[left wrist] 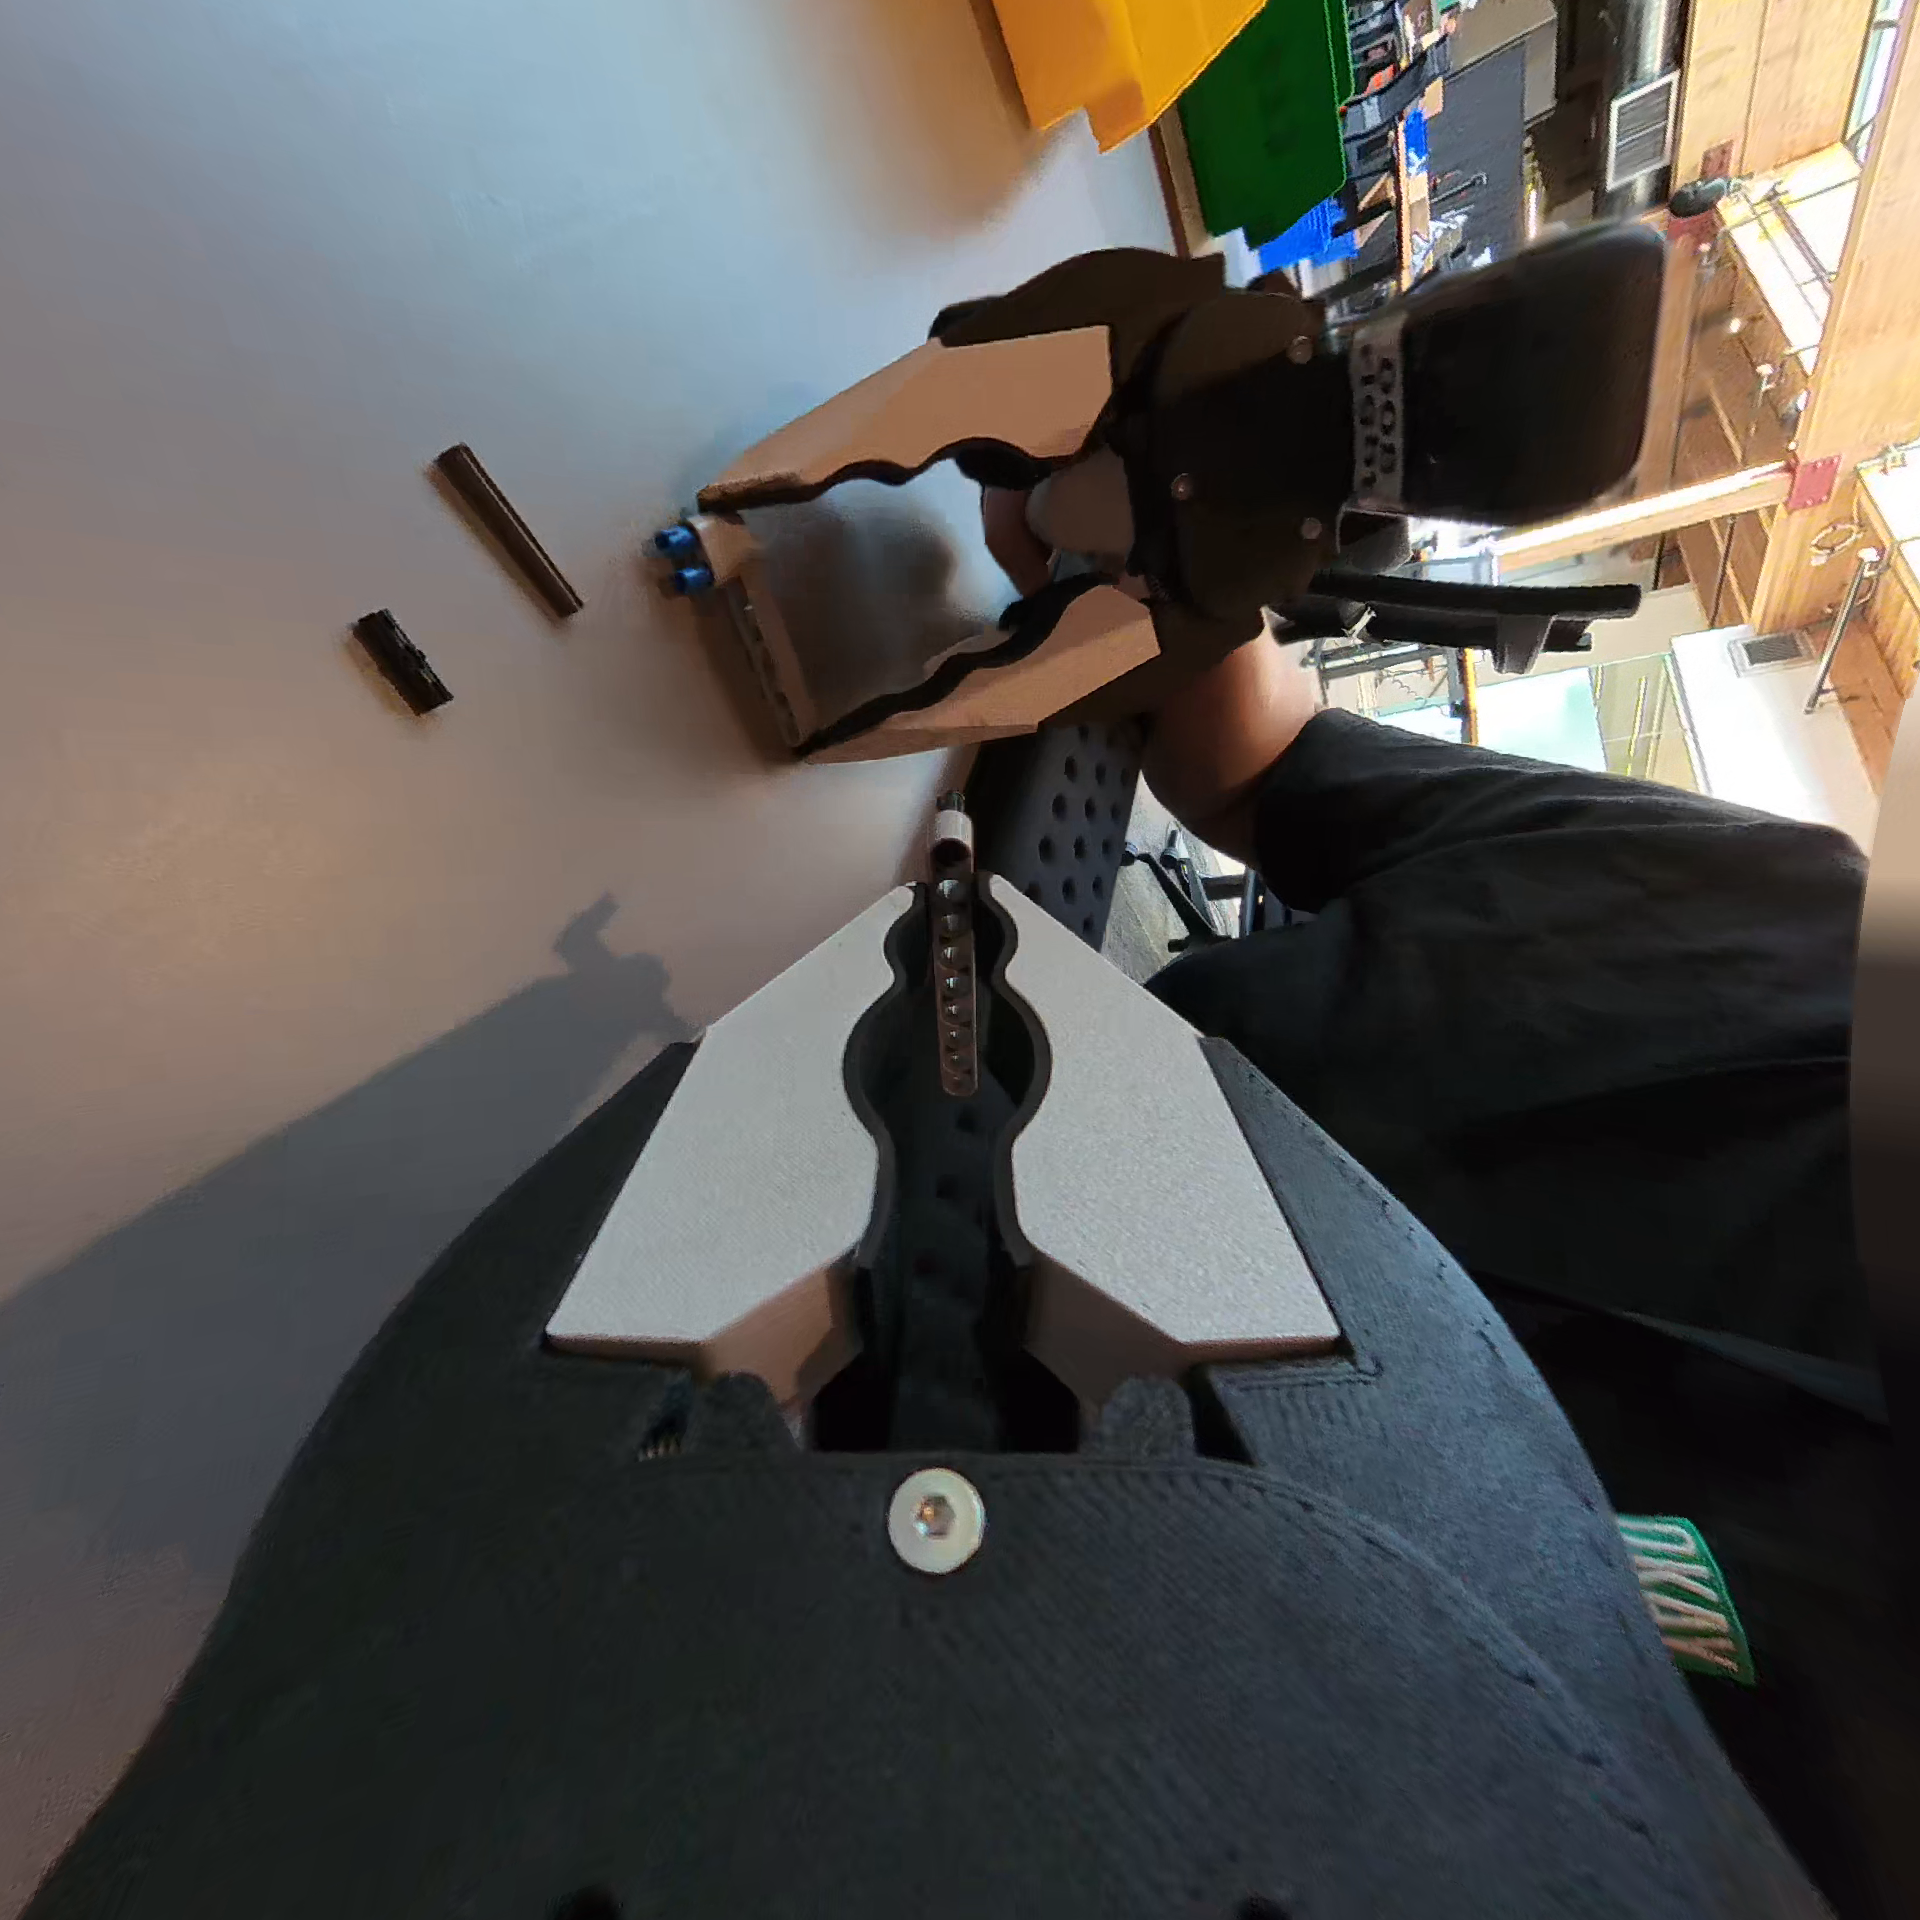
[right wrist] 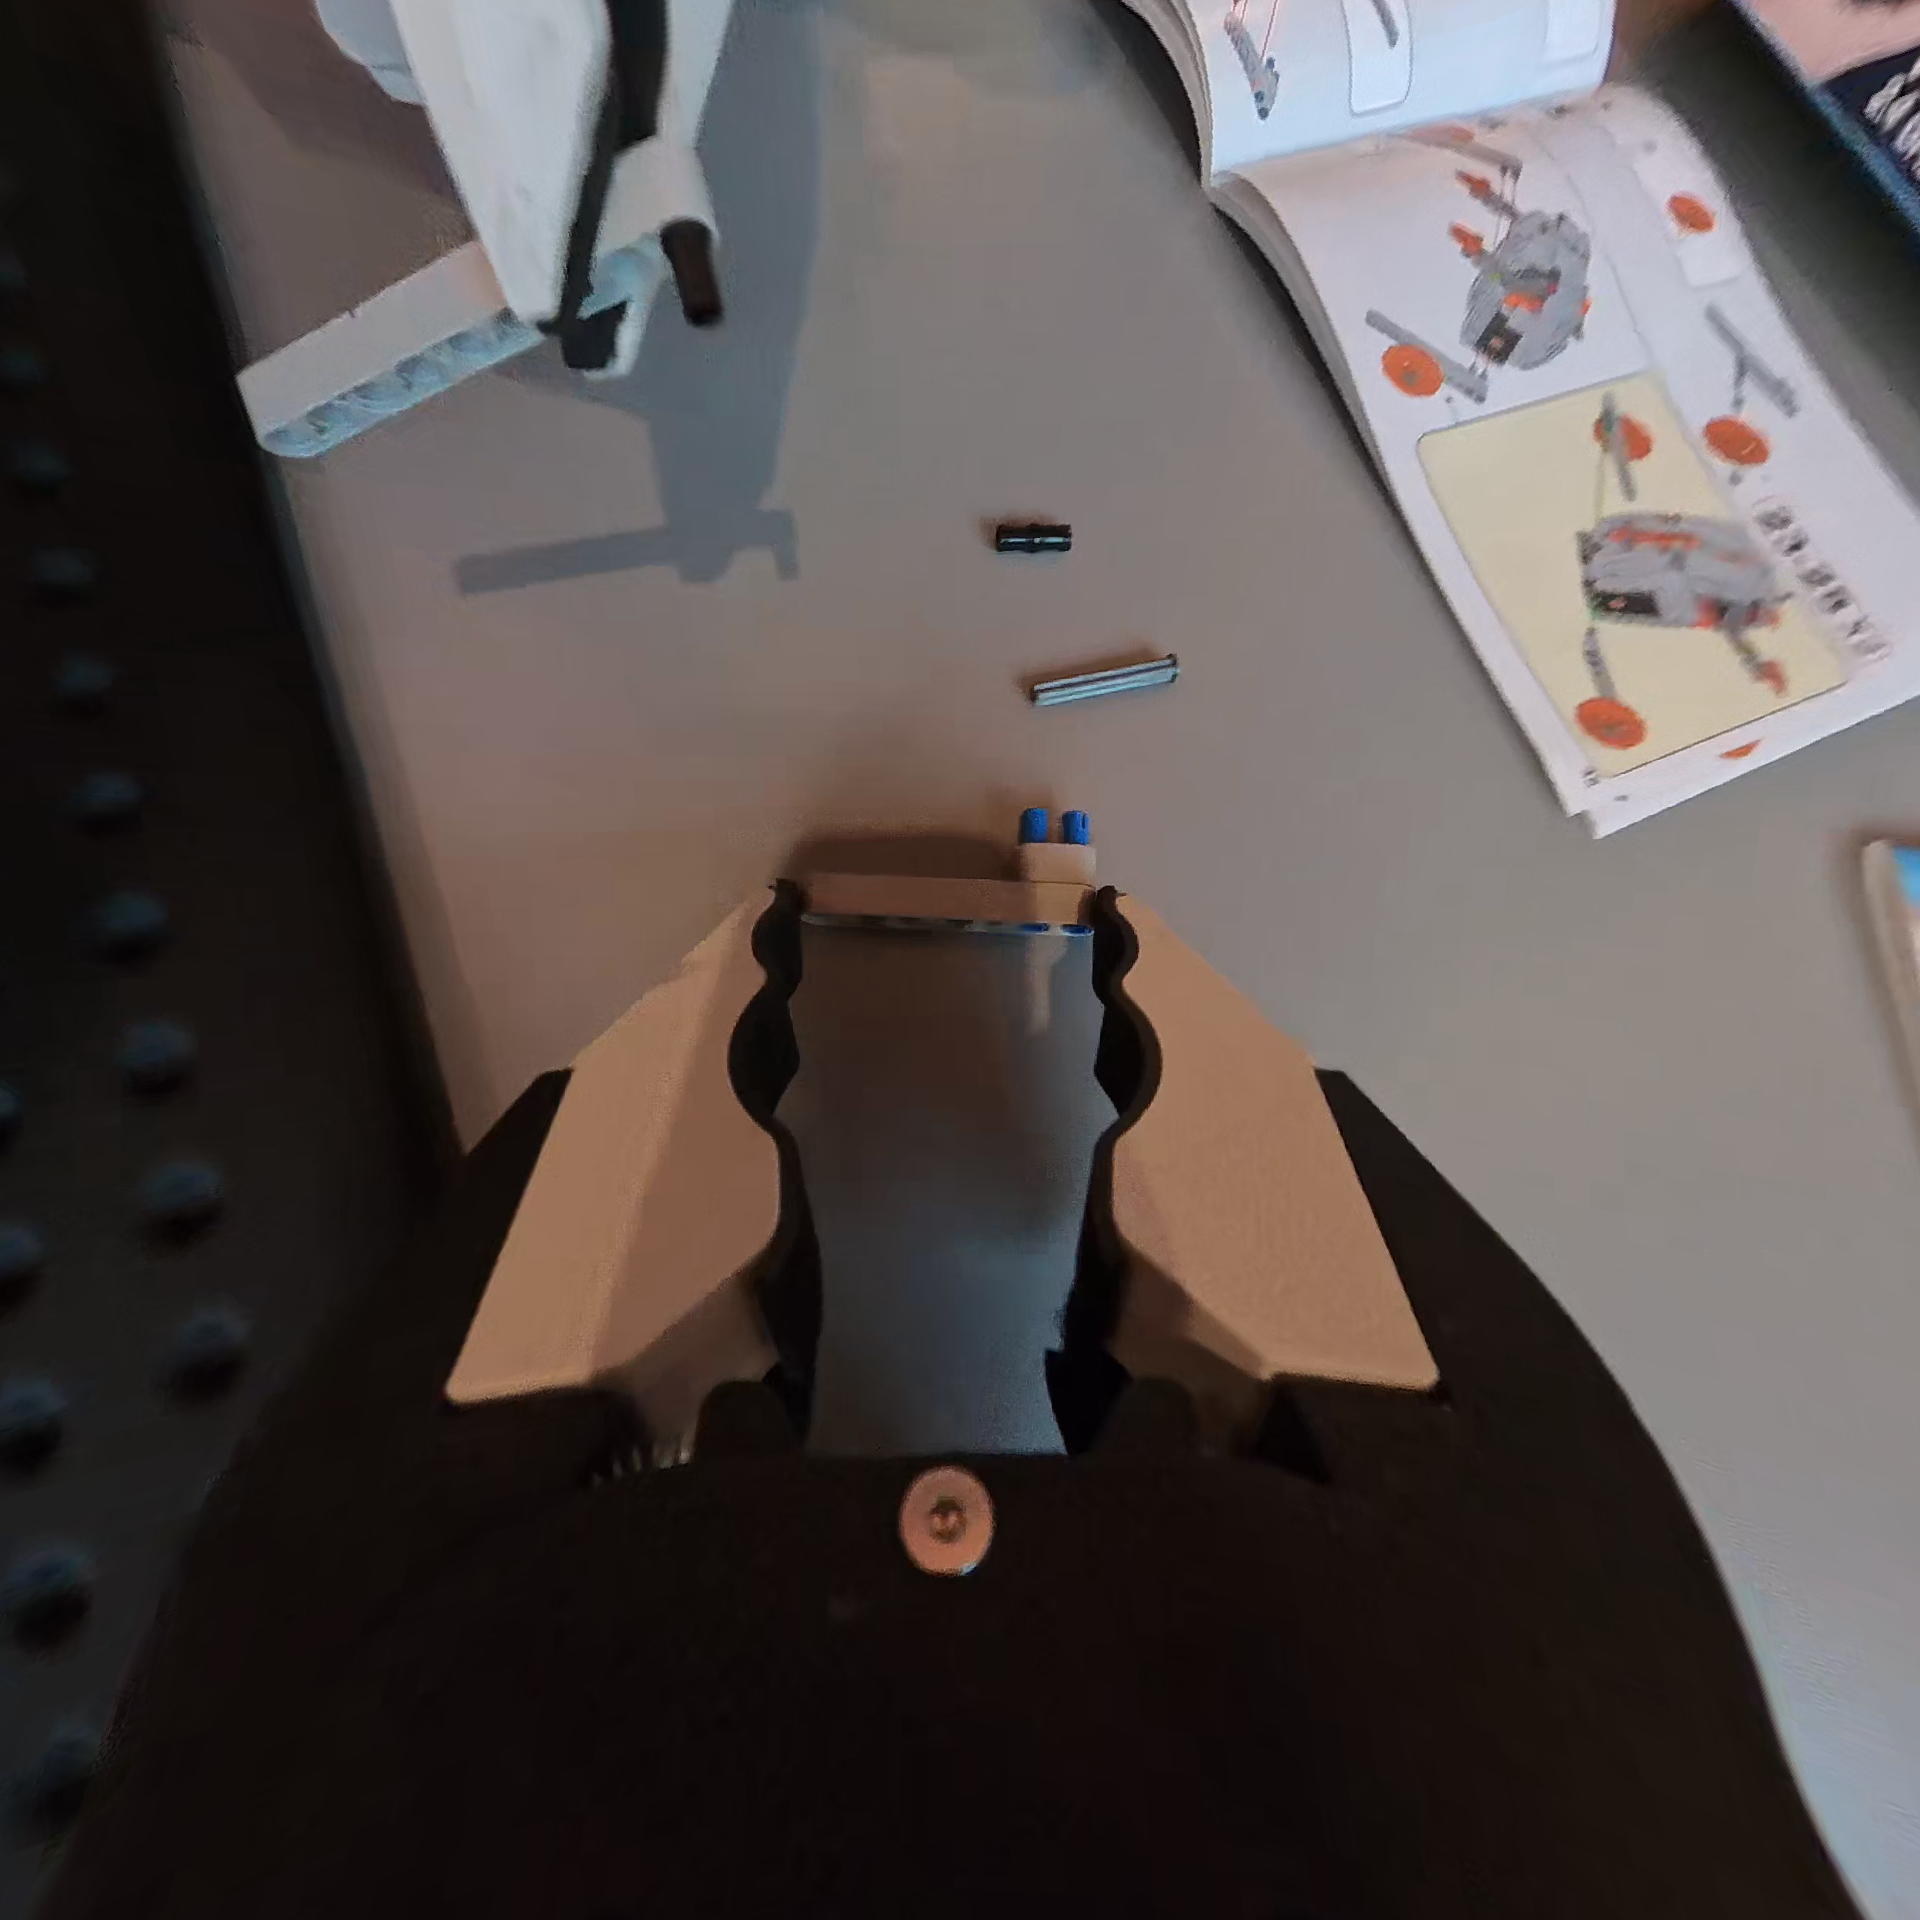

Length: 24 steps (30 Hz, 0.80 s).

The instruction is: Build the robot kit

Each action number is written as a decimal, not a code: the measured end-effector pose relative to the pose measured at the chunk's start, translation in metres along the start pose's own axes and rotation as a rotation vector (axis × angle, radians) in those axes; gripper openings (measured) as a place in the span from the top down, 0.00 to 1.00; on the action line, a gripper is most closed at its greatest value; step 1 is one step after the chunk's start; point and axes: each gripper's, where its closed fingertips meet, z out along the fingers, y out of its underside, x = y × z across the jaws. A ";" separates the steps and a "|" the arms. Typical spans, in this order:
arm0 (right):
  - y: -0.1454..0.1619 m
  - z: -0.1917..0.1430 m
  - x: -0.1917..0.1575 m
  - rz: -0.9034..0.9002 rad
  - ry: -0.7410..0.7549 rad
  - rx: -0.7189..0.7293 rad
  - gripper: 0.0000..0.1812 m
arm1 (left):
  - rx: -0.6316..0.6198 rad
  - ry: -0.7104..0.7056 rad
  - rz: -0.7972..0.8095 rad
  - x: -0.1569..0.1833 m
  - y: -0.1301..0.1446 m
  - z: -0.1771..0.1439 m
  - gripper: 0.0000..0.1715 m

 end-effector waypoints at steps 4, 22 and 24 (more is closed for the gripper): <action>0.000 -0.005 -0.006 0.041 -0.042 0.034 0.67 | -0.041 0.001 0.029 0.014 0.009 -0.002 0.97; -0.108 -0.107 -0.079 -0.598 -0.465 0.595 0.80 | -0.482 0.270 0.099 0.091 0.028 0.000 0.97; -0.108 -0.102 -0.081 -0.635 -0.455 0.571 0.78 | -0.523 0.292 0.096 0.092 0.029 0.002 0.97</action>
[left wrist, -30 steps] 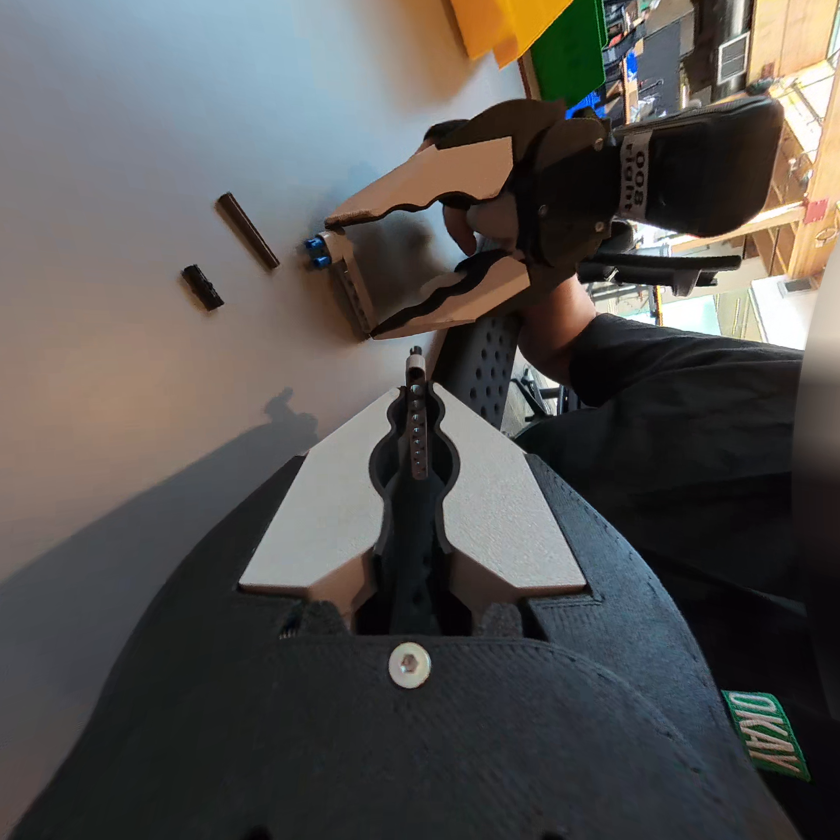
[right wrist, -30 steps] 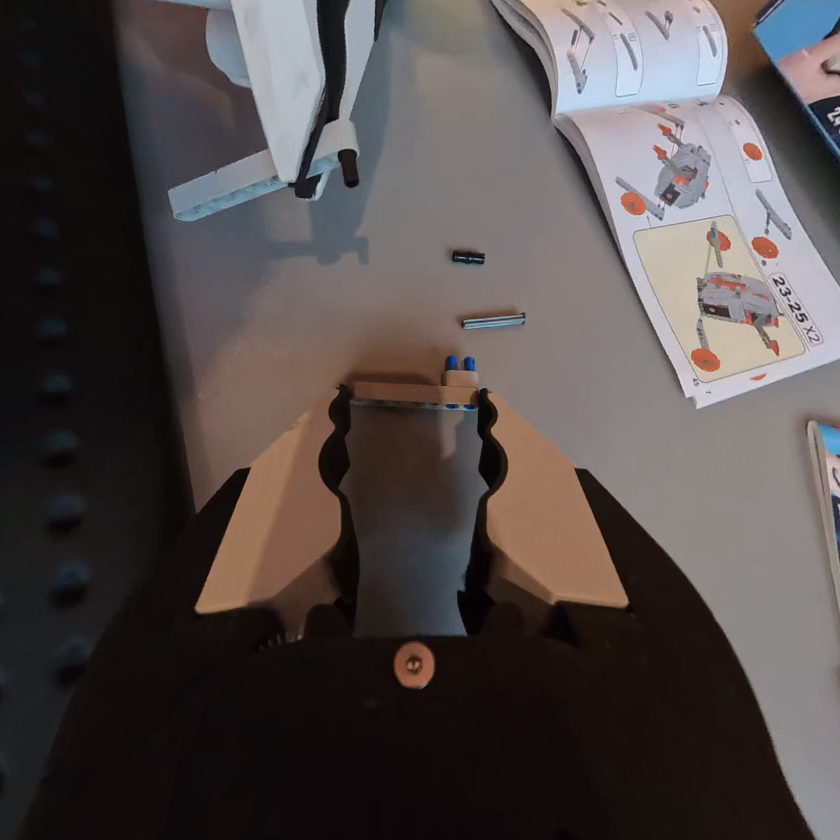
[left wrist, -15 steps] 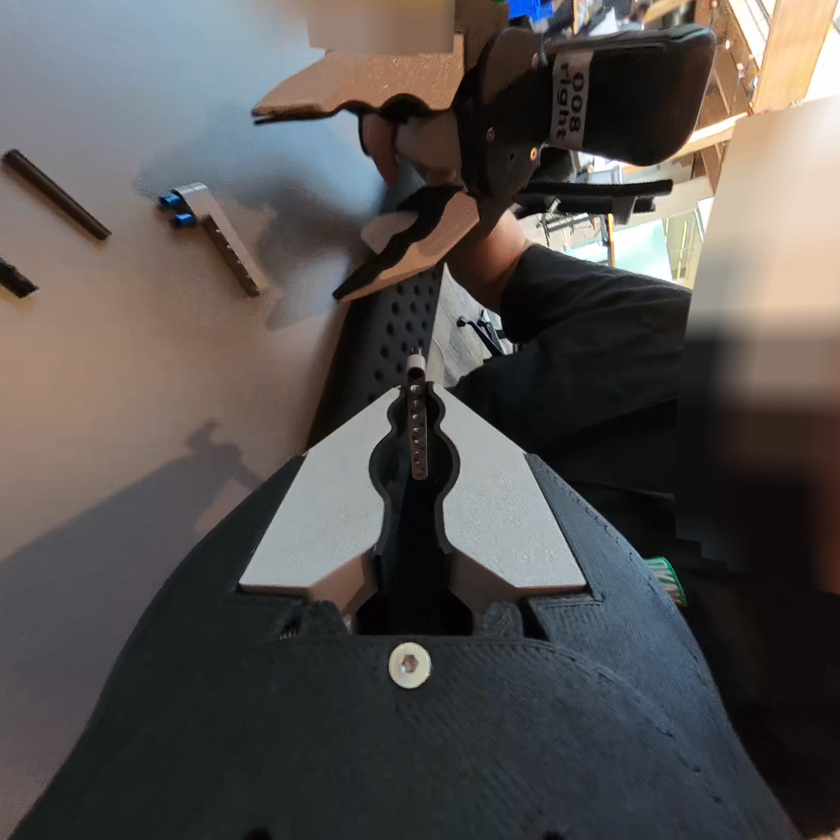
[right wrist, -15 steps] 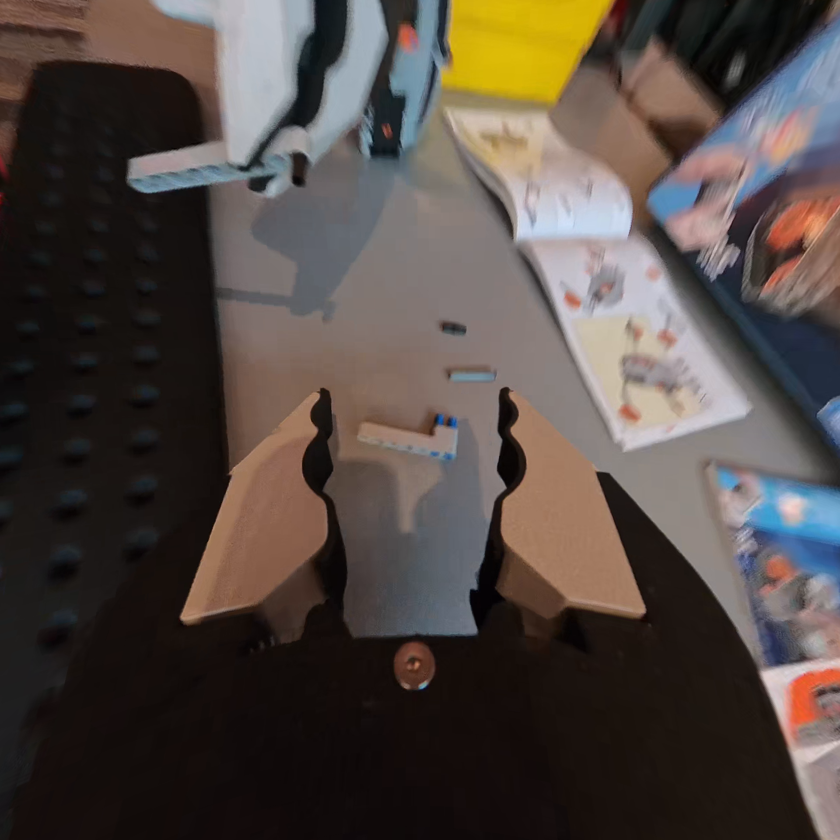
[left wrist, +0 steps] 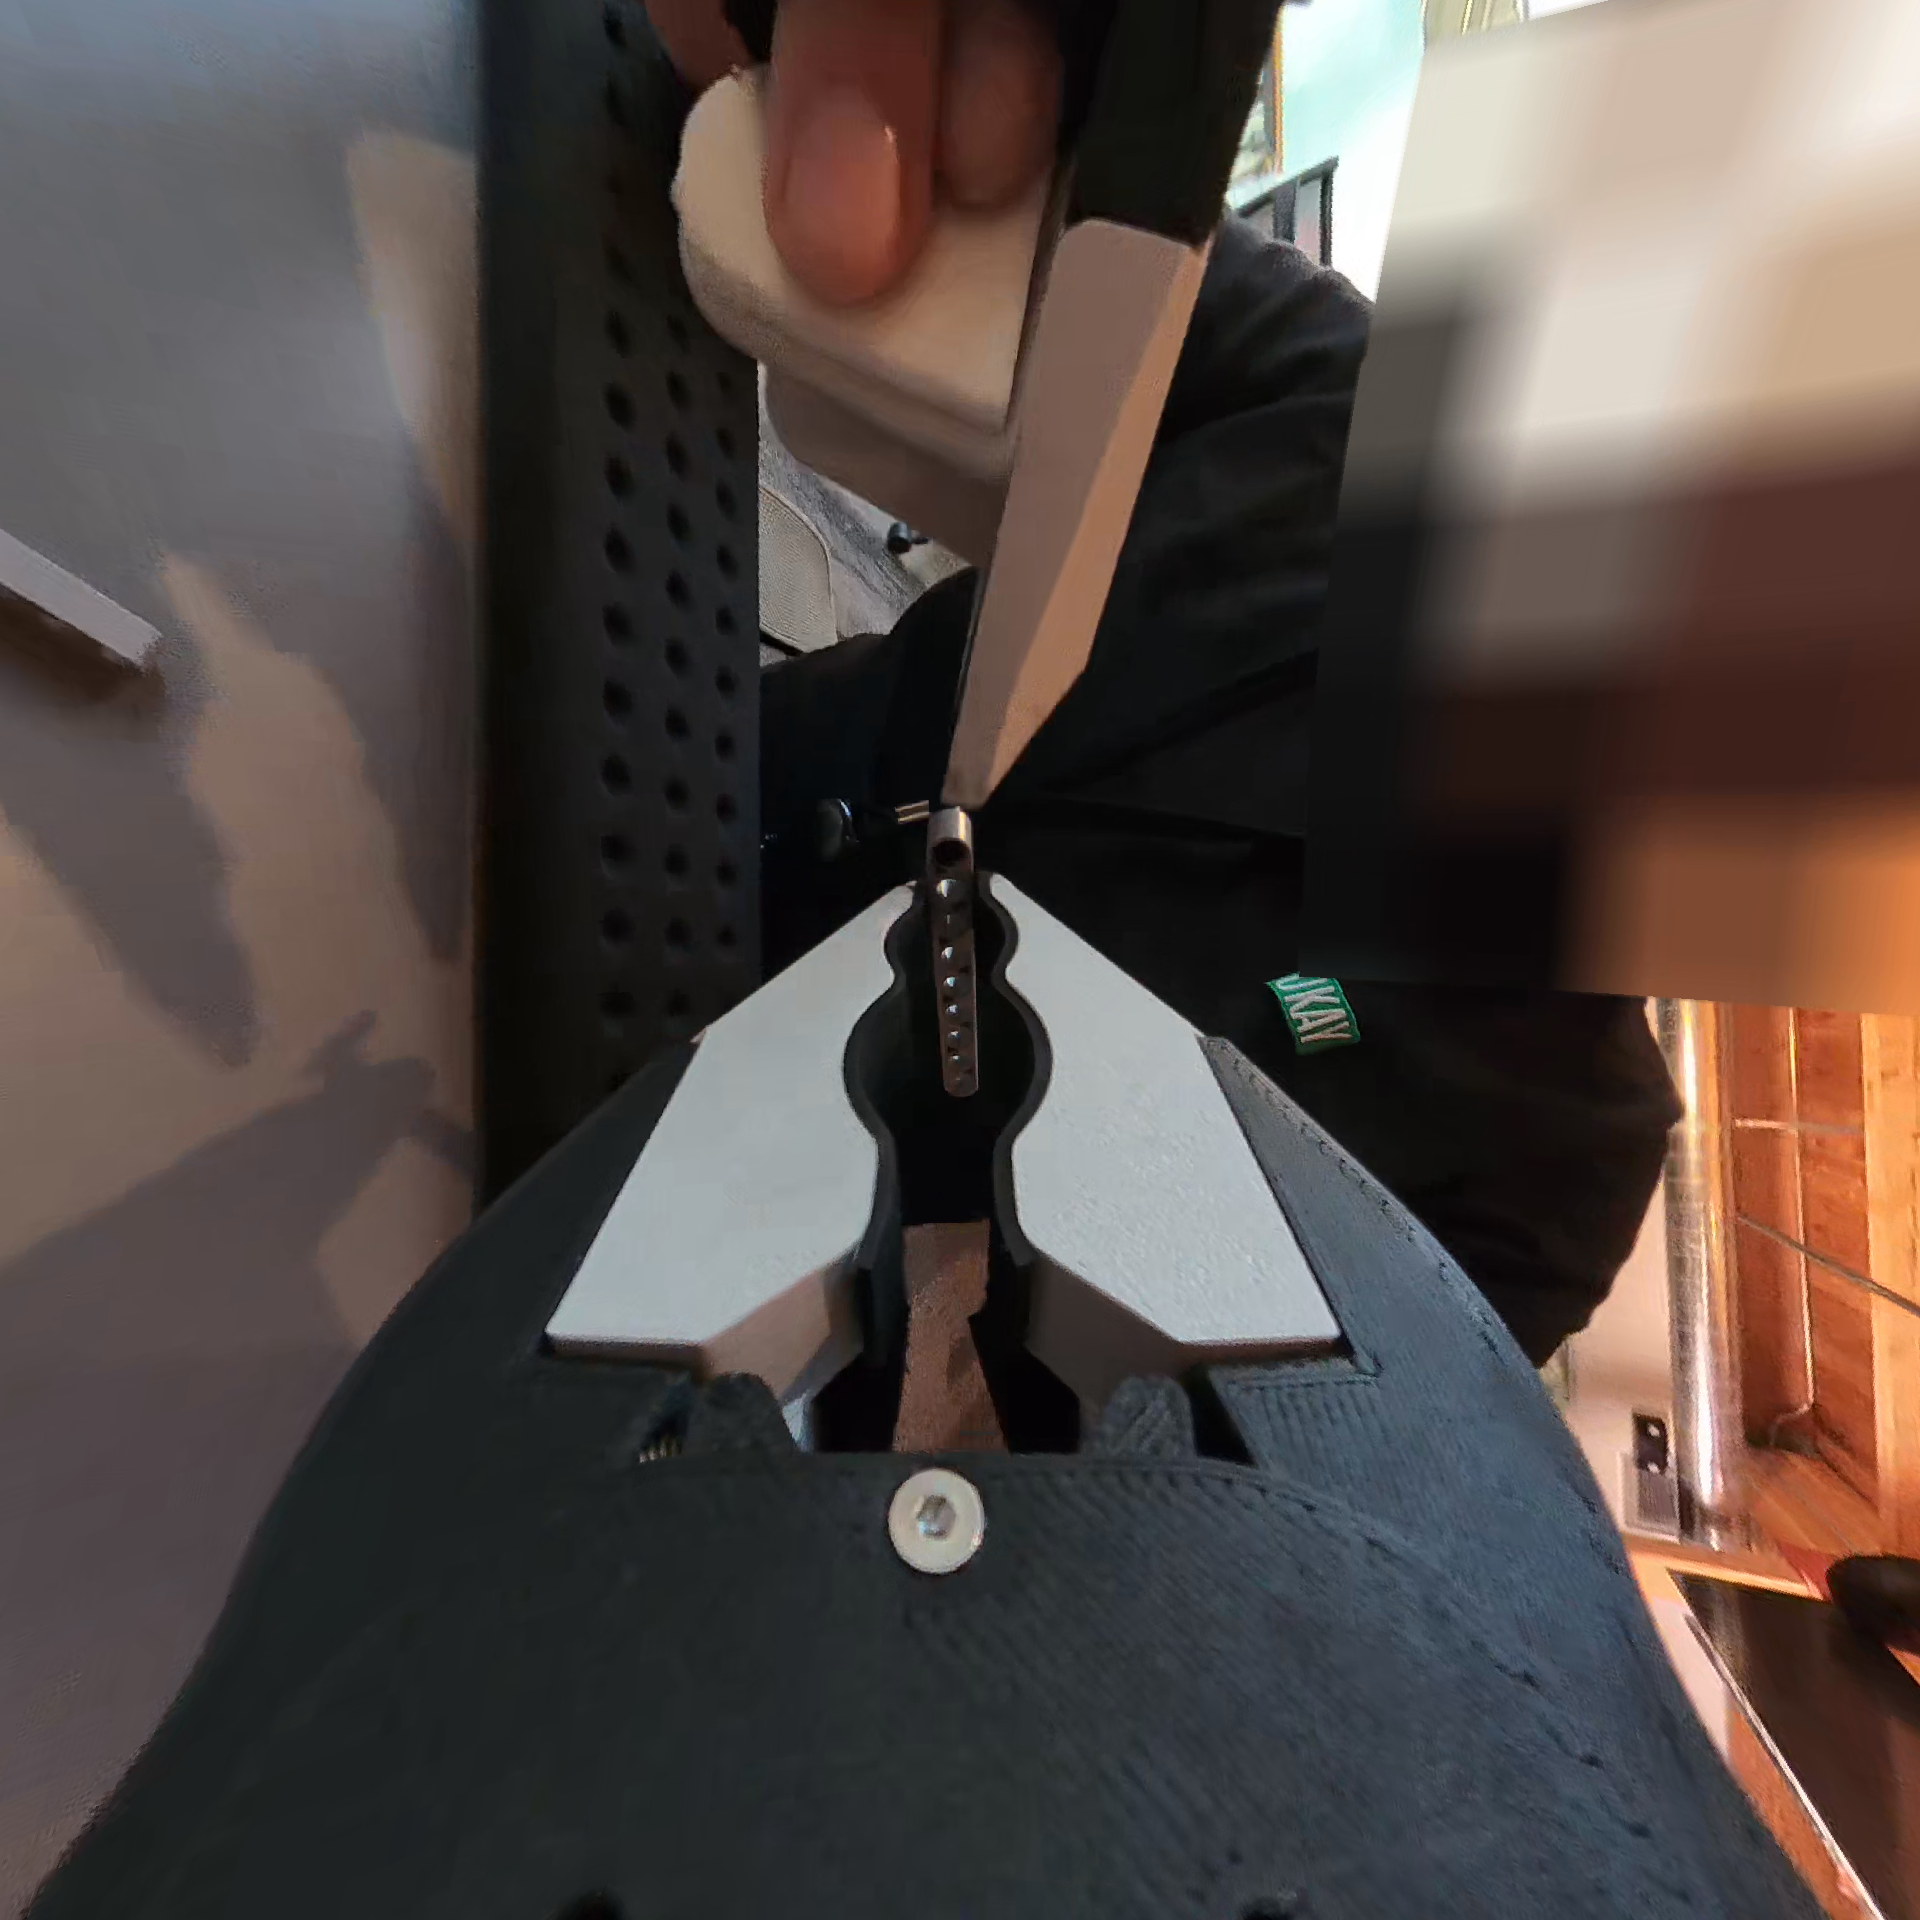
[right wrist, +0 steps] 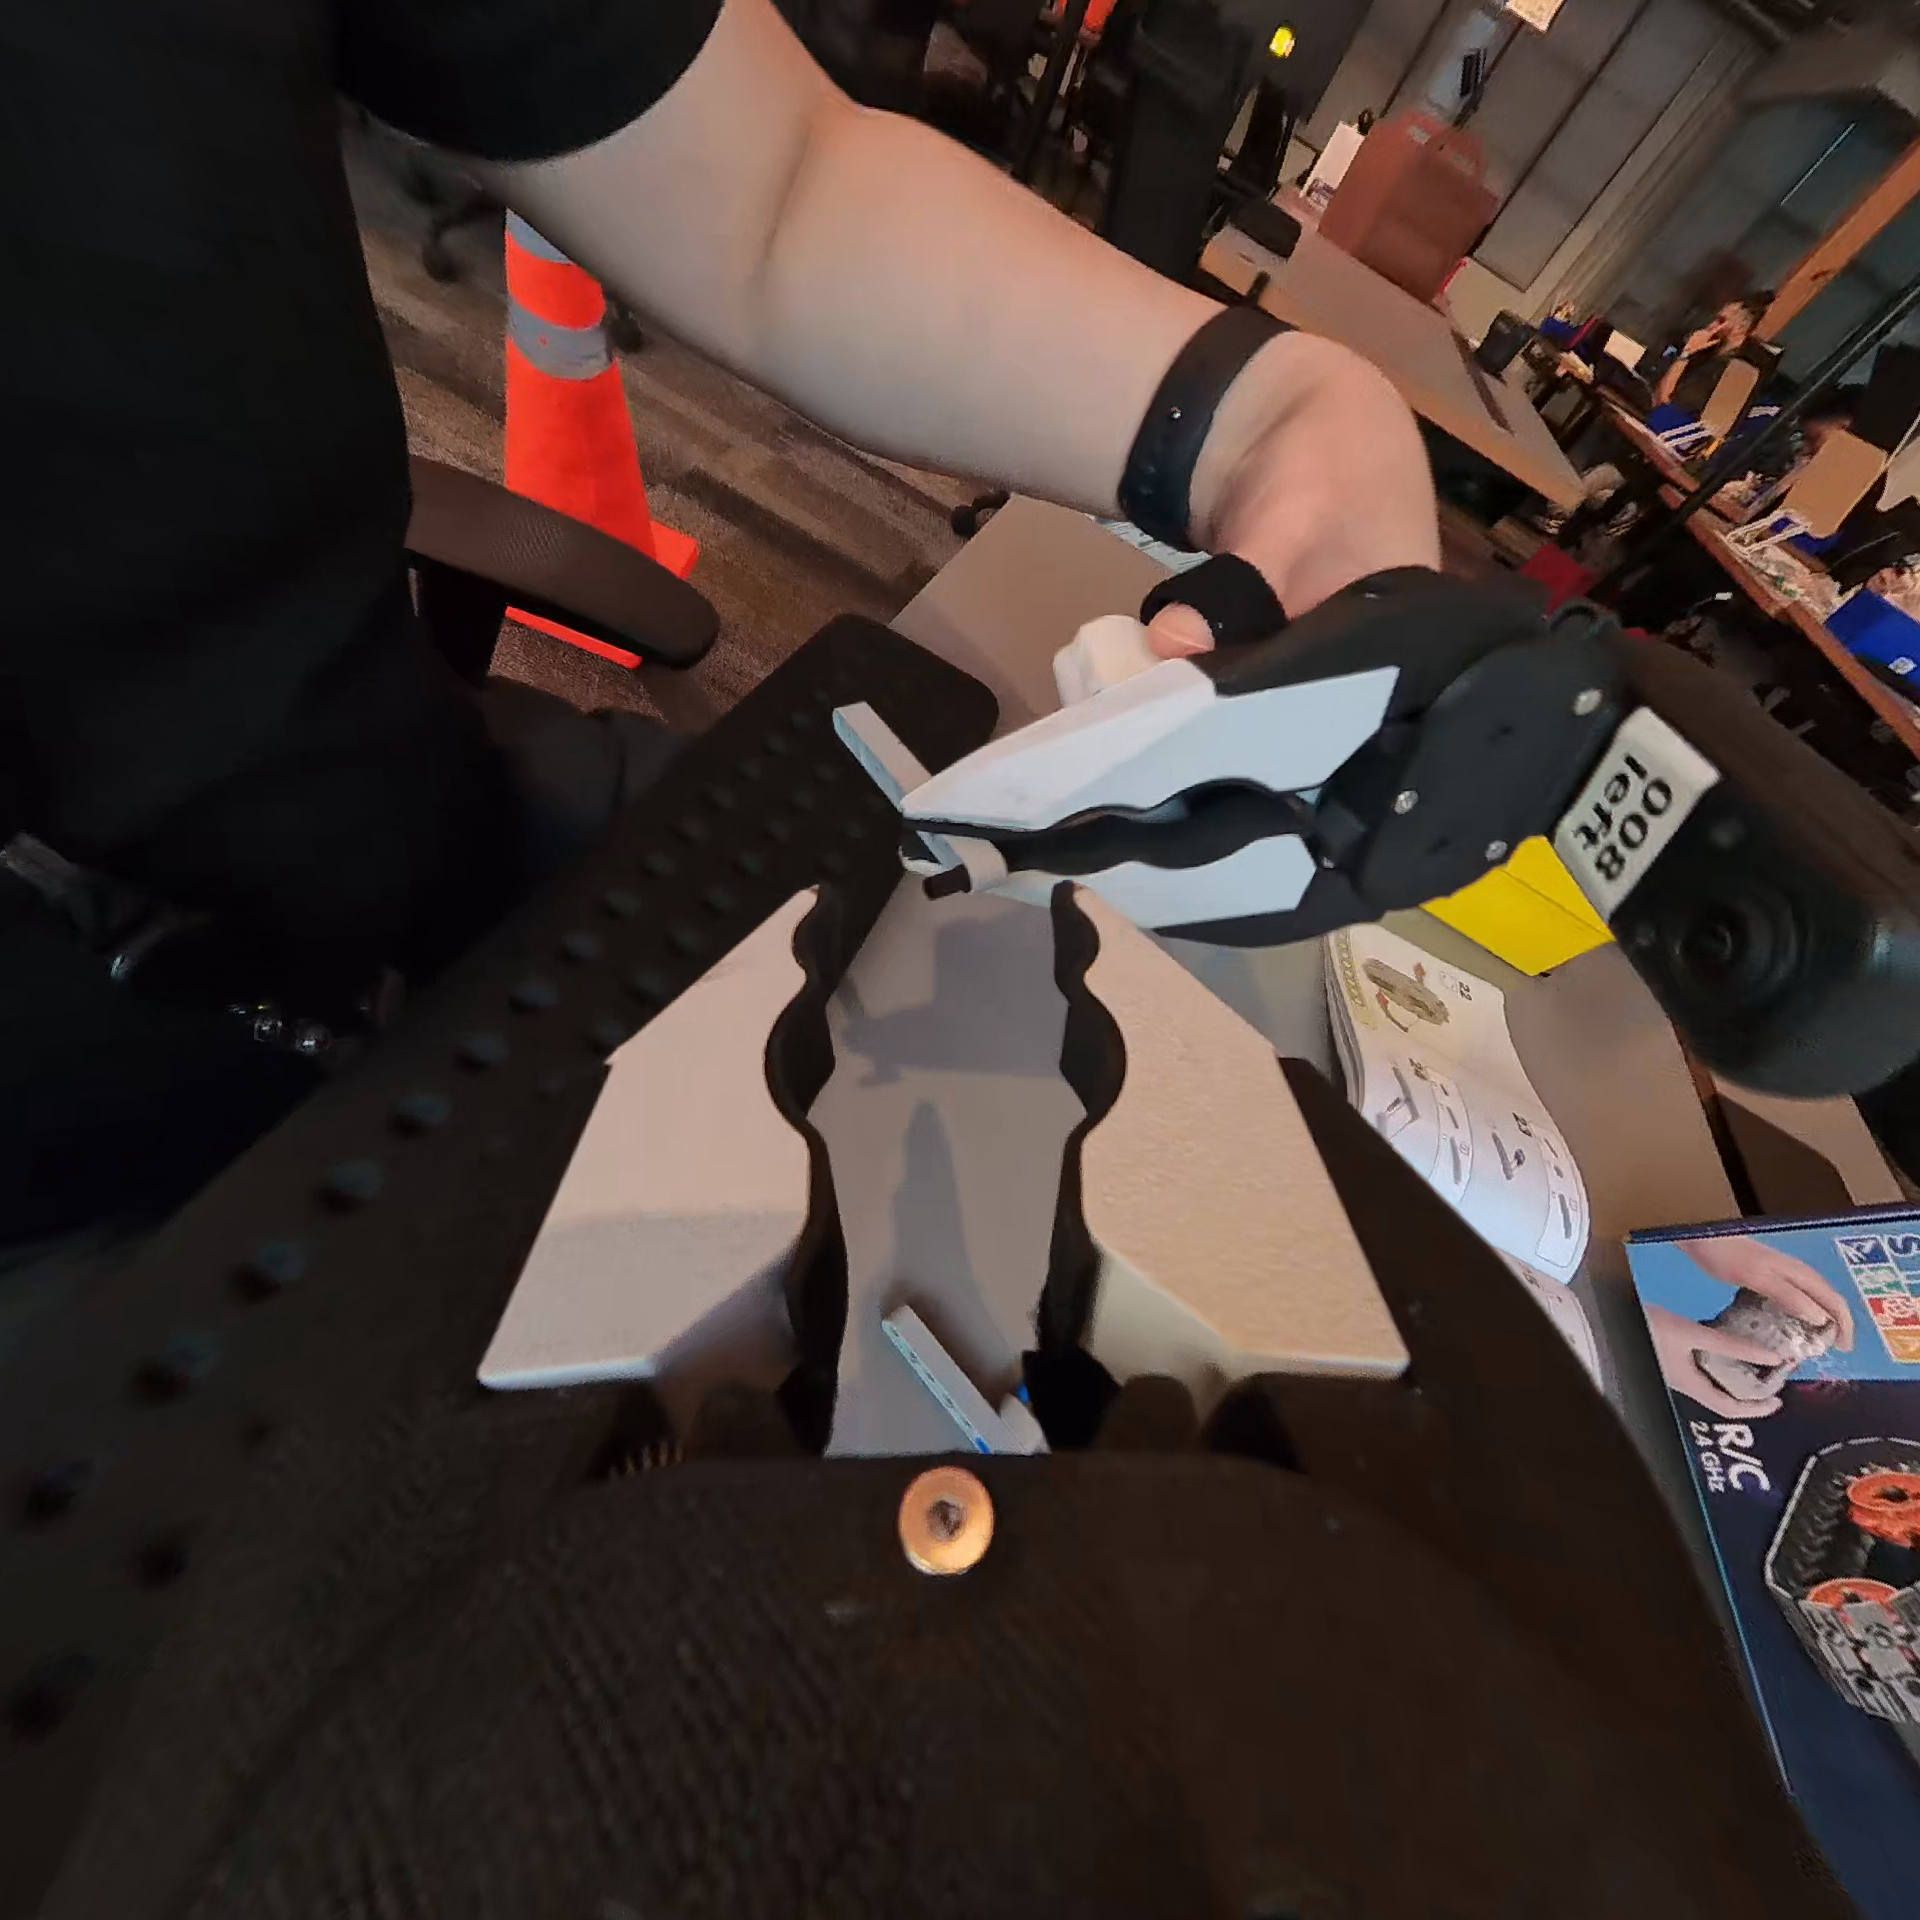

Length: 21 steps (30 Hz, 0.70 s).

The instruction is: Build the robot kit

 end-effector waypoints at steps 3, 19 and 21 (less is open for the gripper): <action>0.001 0.003 0.001 0.028 -0.024 0.034 0.82 | -0.048 0.006 -0.013 -0.004 -0.003 0.003 0.97; 0.030 -0.009 0.008 0.092 0.098 0.006 0.92 | 0.205 -0.226 0.176 -0.036 -0.028 -0.013 0.81; 0.034 -0.009 0.011 0.127 0.110 0.007 0.92 | 0.304 -0.354 0.261 -0.042 -0.033 -0.024 0.78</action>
